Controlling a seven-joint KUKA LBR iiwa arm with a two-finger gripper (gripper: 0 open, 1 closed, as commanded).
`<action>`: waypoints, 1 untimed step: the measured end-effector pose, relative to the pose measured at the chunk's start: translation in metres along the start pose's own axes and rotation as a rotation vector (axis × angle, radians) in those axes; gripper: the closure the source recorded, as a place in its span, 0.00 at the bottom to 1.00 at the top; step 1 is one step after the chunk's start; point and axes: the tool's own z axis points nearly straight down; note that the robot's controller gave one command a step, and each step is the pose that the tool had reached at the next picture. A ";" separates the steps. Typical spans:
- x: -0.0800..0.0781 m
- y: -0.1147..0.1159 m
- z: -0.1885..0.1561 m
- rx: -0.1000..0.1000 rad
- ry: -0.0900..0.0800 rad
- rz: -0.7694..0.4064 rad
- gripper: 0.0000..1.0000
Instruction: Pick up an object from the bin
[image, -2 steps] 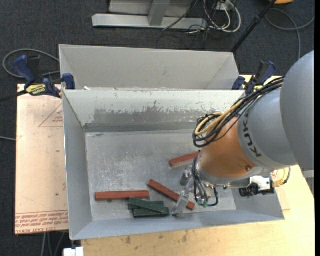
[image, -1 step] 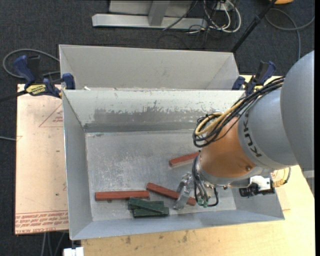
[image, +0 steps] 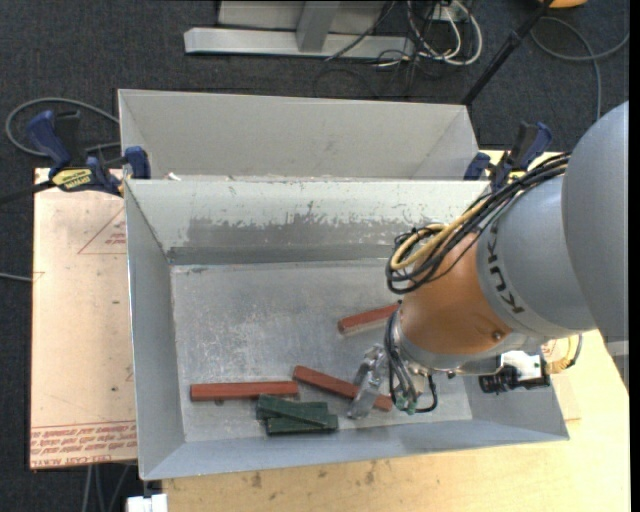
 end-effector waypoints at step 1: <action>0.000 0.000 -0.002 0.000 0.000 -0.001 1.00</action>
Offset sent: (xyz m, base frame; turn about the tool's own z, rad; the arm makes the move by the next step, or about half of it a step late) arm 0.0000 0.0003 0.0023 0.0000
